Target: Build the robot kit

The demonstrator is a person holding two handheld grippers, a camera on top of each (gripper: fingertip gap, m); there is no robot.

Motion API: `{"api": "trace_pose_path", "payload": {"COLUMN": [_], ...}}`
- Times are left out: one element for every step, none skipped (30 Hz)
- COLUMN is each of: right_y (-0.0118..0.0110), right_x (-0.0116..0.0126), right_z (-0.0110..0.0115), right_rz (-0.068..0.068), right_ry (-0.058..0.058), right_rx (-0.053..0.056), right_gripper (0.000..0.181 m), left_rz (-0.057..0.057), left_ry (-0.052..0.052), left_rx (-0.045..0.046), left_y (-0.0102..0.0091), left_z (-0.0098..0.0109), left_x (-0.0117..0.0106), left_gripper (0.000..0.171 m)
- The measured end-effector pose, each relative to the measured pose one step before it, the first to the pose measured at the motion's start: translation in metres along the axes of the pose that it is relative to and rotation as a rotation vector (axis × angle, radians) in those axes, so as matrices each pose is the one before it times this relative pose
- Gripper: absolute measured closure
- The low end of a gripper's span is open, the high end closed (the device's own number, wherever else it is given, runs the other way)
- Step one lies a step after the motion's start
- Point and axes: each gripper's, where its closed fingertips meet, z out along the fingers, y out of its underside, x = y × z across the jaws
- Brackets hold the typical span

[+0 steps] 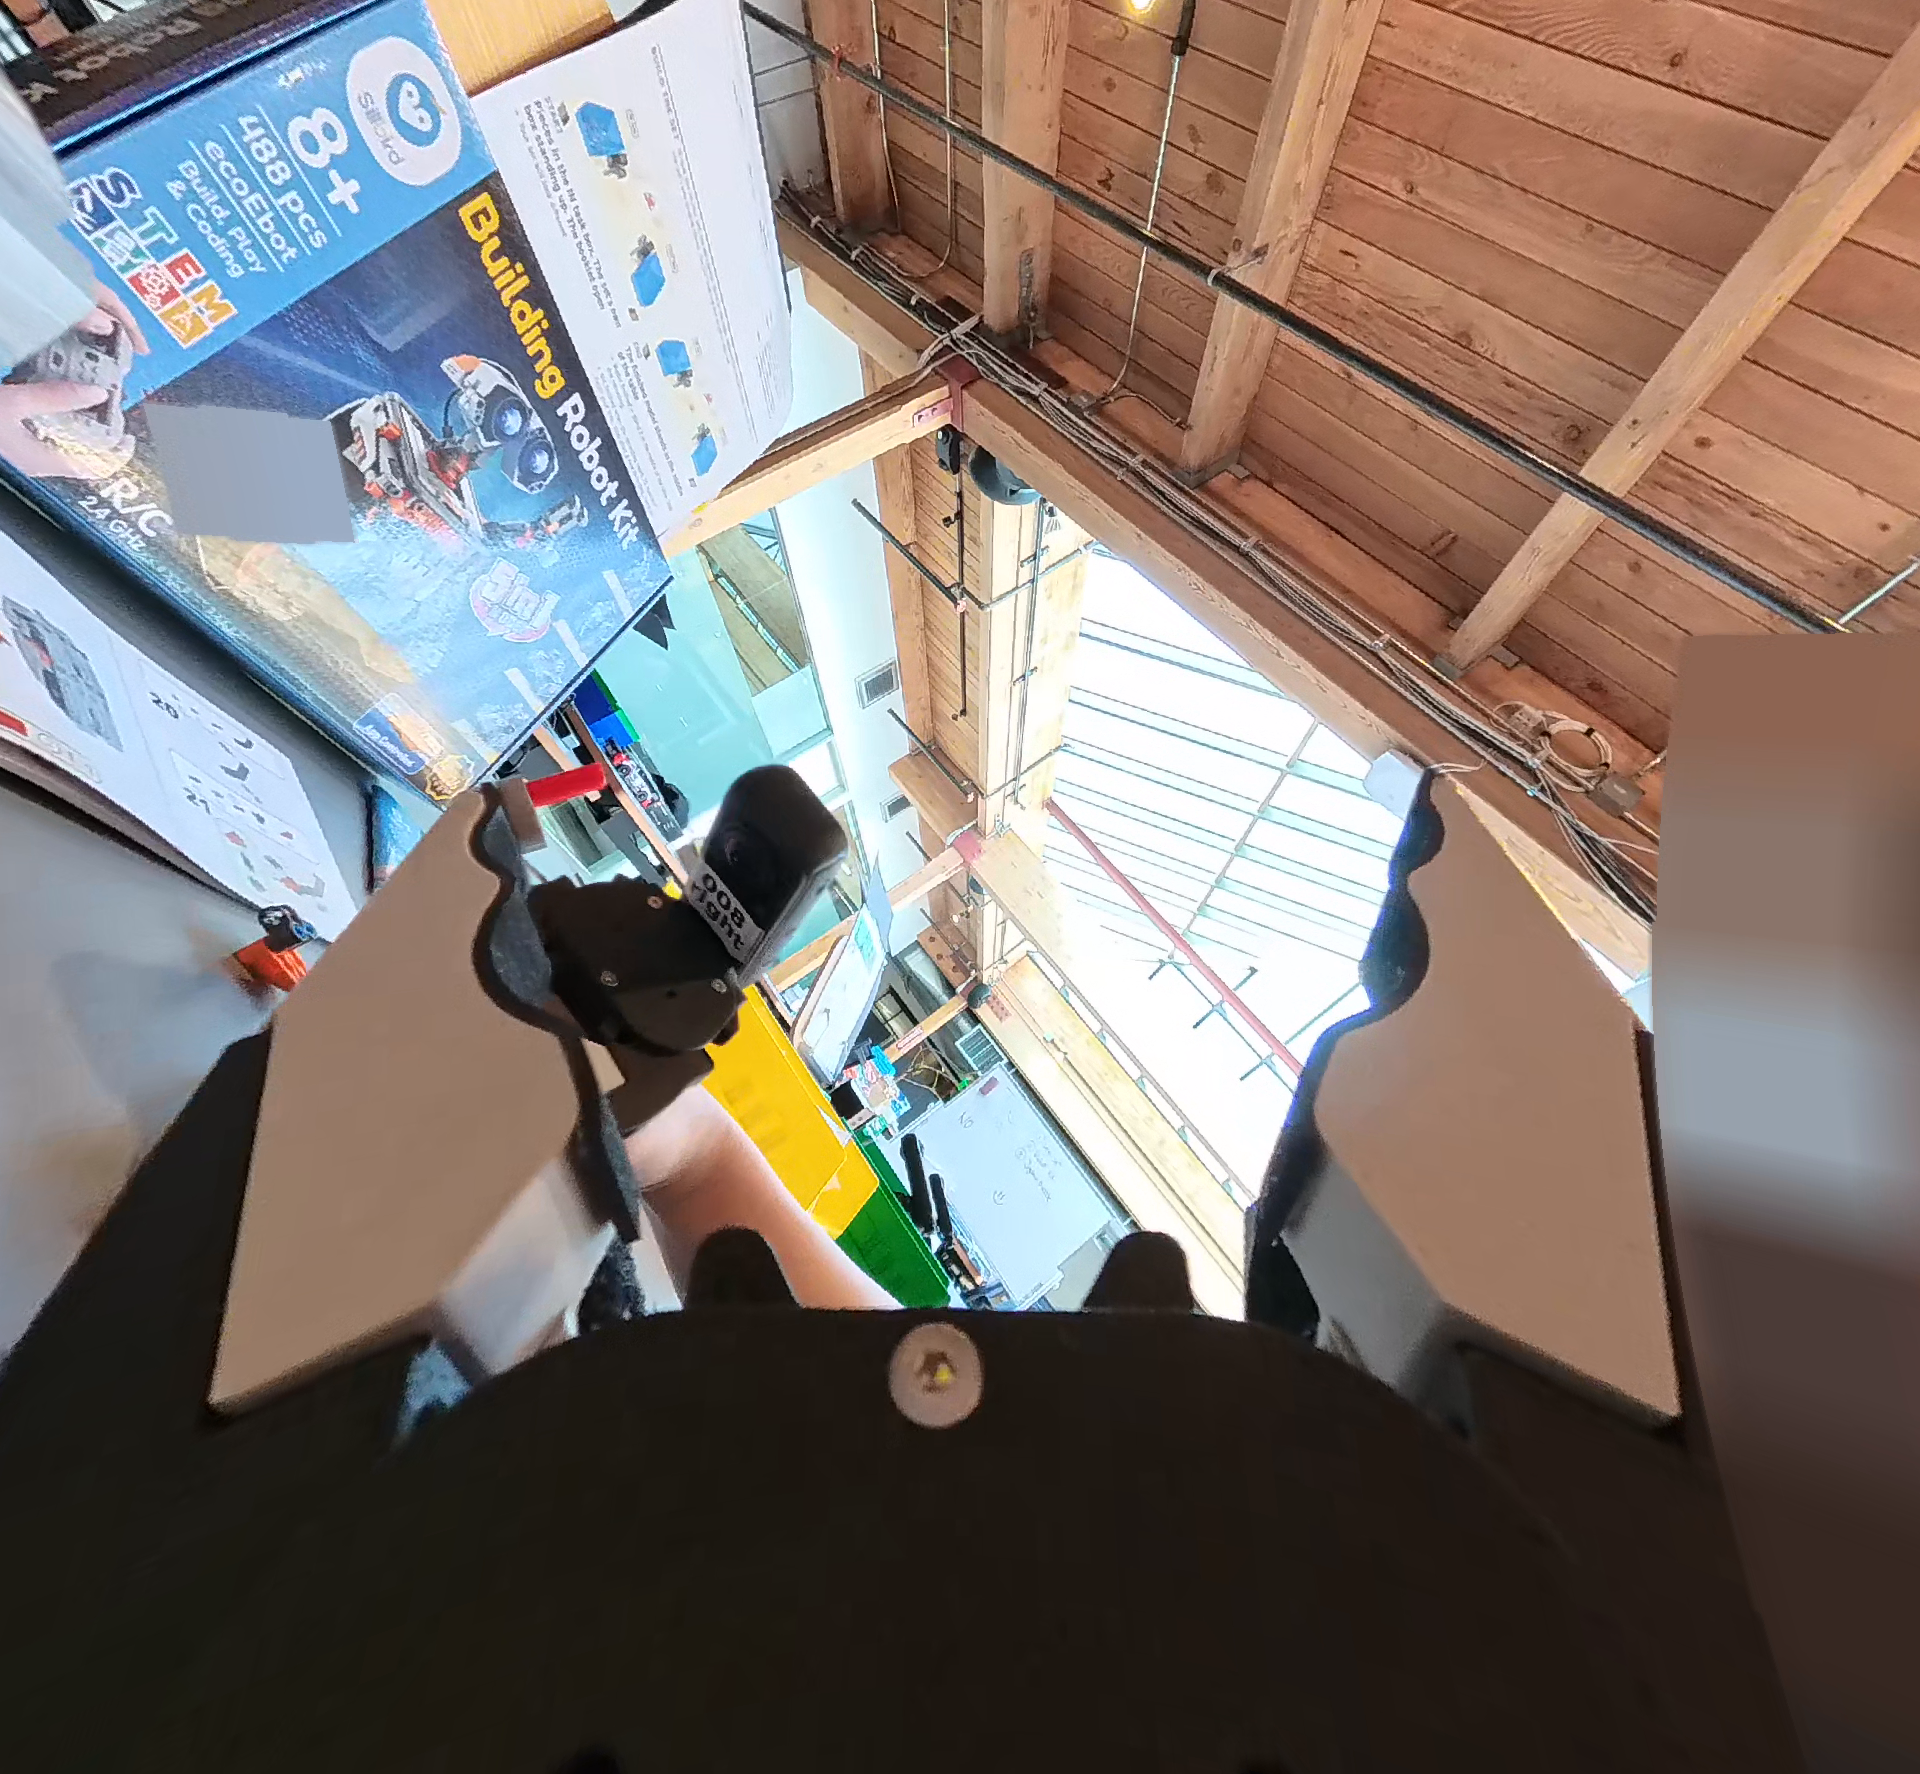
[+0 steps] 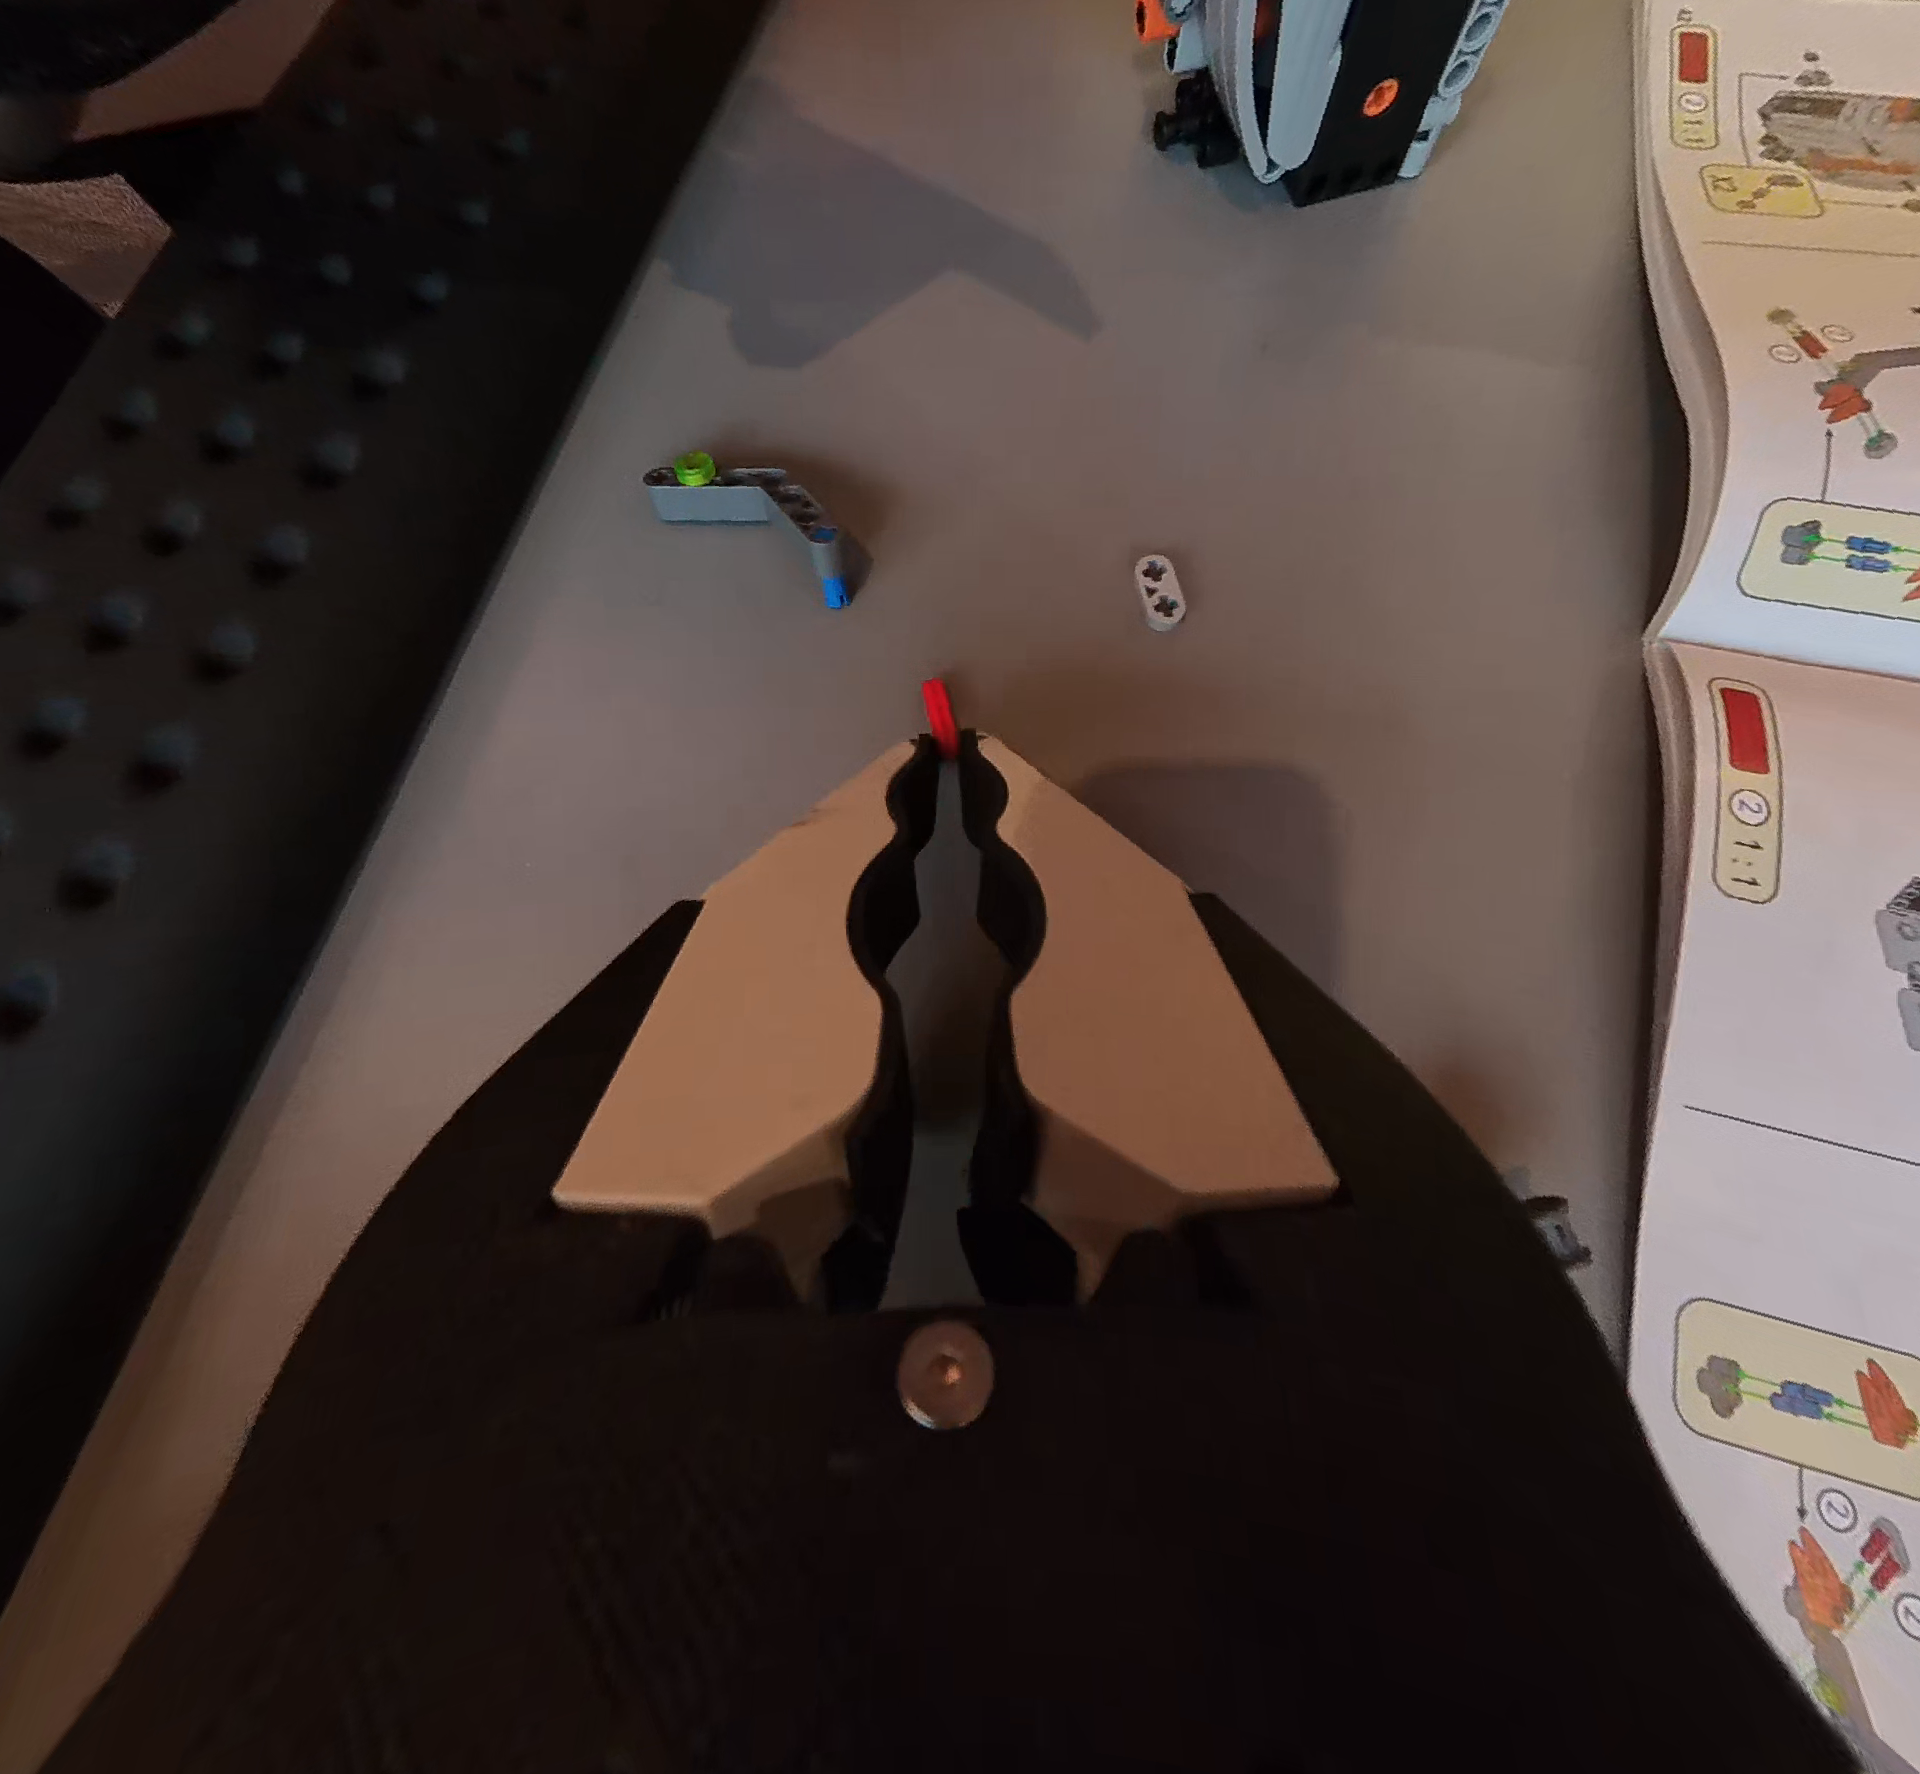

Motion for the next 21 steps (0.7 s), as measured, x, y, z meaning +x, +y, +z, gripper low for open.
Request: {"api": "trace_pose_path", "payload": {"right_y": [-0.00013, -0.00165, -0.00359, -0.00545, -0.00685, -0.00724, -0.0094, -0.01001, -0.00614, -0.00063, 0.00188, 0.00095, -0.00139, -0.00426, -0.00761, -0.00965, -0.00891, -0.00682, -0.00552, -0.00449, -0.00541], "right_x": [-0.00085, -0.00073, -0.001, -0.00202, -0.00098, 0.00041, -0.00207, -0.00236, -0.00062, 0.0014, 0.00163, 0.00183, 0.00087, 0.00228, 0.00384, 0.00244, 0.001, 0.00315, 0.00318, 0.00129, 0.00206], "right_z": [-0.00053, -0.00132, -0.00291, -0.00419, -0.00512, -0.00587, -0.00641, -0.00641, -0.00565, -0.00476, -0.00417, -0.00424, -0.00518, -0.00668, -0.00791, -0.00774, -0.00681, -0.00574, -0.00472, -0.00364, -0.00273], "right_rz": [-0.0109, -0.0134, -0.0169, -0.0207, -0.0205, -0.0189, -0.0203, -0.0187, -0.0215, -0.0288, -0.0303, -0.0296, -0.0303, -0.0292, -0.0255, -0.0205, -0.0115, -0.0099, -0.0176, -0.0161, -0.0209], "right_ry": [0.01, 0.017, 0.0215, 0.0184, 0.0256, 0.0322, 0.0169, 0.0123, 0.0193, 0.0244, 0.0188, 0.0144, 0.005, 0.0098, 0.0136, -0.0031, -0.0173, -0.005, -0.0036, -0.015, -0.0086], "right_rx": [-0.0063, -0.0038, -0.0014, 0.0003, -0.0002, -0.0073, 0.0006, 0.0014, -0.0211, -0.0483, -0.0566, -0.0506, -0.0424, -0.0365, -0.0268, -0.0211, -0.0317, -0.0469, -0.0505, -0.0523, -0.0378], "right_gripper": [0.178, 0.178, 0.178, 0.178, 0.178, 0.178, 0.178, 0.178, 0.178, 0.178, 0.178, 0.178, 0.178, 0.178, 0.178, 0.178, 0.177, 0.177, 0.177, 0.177, 0.177], "left_rz": [-0.0013, -0.002, -0.002, -0.0037, -0.0046, -0.0035, -0.0012, -0.0004, -0.0001, 0.0006, 0.0014, 0.0019, 0.0013, 0.0013, -0.0004, -0.003, -0.0053, -0.0086, -0.0138, -0.0141, -0.012], "left_ry": [-0.0017, -0.0018, -0.0032, -0.0031, -0.0003, -0.0027, -0.0024, -0.0003, 0.0017, 0.0024, 0.0029, 0.0021, 0.001, -0.001, -0.0029, -0.0036, -0.0049, -0.0039, -0.0013, 0.0004, 0.0007], "left_rx": [0.00064, 0.00208, 0.00055, -0.00213, -0.00375, -0.00432, -0.00248, 0.00042, 0.00066, 0.00057, 0.00231, 0.00292, 0.00272, 0.003, 0.00209, -0.00089, -0.0036, -0.00502, -0.00718, -0.00927, -0.0084], "left_y": [-0.00056, -0.00084, -0.00054, 0.00006, 0.00046, 0.00063, 0.00026, -0.00034, -0.0006, -0.00082, -0.00085, -0.00084, -0.00053, -0.00047, 0.00018, 0.00094, 0.00166, 0.00205, 0.00236, 0.00258, 0.00241], "left_z": [-0.00046, -0.00073, -0.00084, -0.00069, -0.00077, -0.00081, -0.00077, -0.00065, -0.00067, -0.00072, -0.00101, -0.00134, -0.00153, -0.00145, -0.00096, -0.00036, 0.00053, 0.00123, 0.00176, 0.00223, 0.00219], "left_x": [-0.00087, -0.00097, -0.00102, -0.00102, -0.00041, -0.00066, -0.00052, -0.00017, 0.00029, 0.00053, 0.00075, 0.00077, 0.0005, 0.0001, -0.00048, -0.00093, -0.00129, -0.00112, -0.00068, -0.00008, 0.00035], "left_gripper": [0.014, 0.014, 0.014, 0.014, 0.014, 0.014, 0.014, 0.014, 0.014, 0.014, 0.014, 0.014, 0.014, 0.014, 0.014, 0.014, 0.014, 0.014, 0.014, 0.014, 0.013]}}
